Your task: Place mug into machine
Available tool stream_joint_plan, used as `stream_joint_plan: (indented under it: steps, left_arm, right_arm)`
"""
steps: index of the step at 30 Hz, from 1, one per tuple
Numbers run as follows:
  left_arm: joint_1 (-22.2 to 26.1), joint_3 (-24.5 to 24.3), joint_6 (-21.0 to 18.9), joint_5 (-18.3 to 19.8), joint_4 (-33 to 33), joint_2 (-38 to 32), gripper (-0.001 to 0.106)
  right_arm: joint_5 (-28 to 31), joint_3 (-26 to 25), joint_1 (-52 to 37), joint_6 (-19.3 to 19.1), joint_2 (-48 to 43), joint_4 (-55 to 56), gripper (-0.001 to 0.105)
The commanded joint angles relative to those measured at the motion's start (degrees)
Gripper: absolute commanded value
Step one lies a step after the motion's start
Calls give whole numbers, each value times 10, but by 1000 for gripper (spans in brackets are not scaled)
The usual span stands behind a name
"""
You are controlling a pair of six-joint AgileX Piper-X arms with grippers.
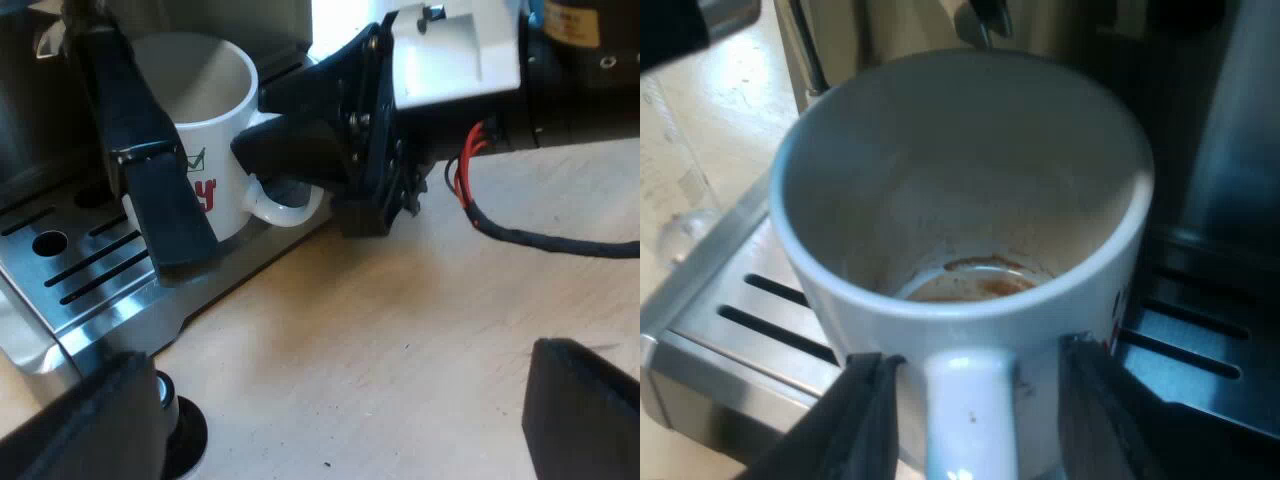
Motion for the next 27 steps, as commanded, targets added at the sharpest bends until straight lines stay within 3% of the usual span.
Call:
stream_joint_plan:
  steps: [1, 7, 13, 19, 27]
  left_arm:
    - [-2, -4, -1, 1, -4, 0, 79]
    - [-2, -4, -1, 1, -4, 0, 79]
    - [-2, -4, -1, 1, -4, 0, 79]
    - [-2, -4, -1, 1, -4, 0, 79]
    - [-2, -4, -1, 1, -4, 0, 79]
  right_arm:
    - [4, -7, 2, 16, -25, -1, 40]
    - [4, -7, 2, 15, -59, 19, 40]
    - [47, -7, 2, 15, -102, 96, 40]
    - [43, -7, 10, 15, -147, 173, 40]
    - [67, 46, 50, 15, -189, 173, 40]
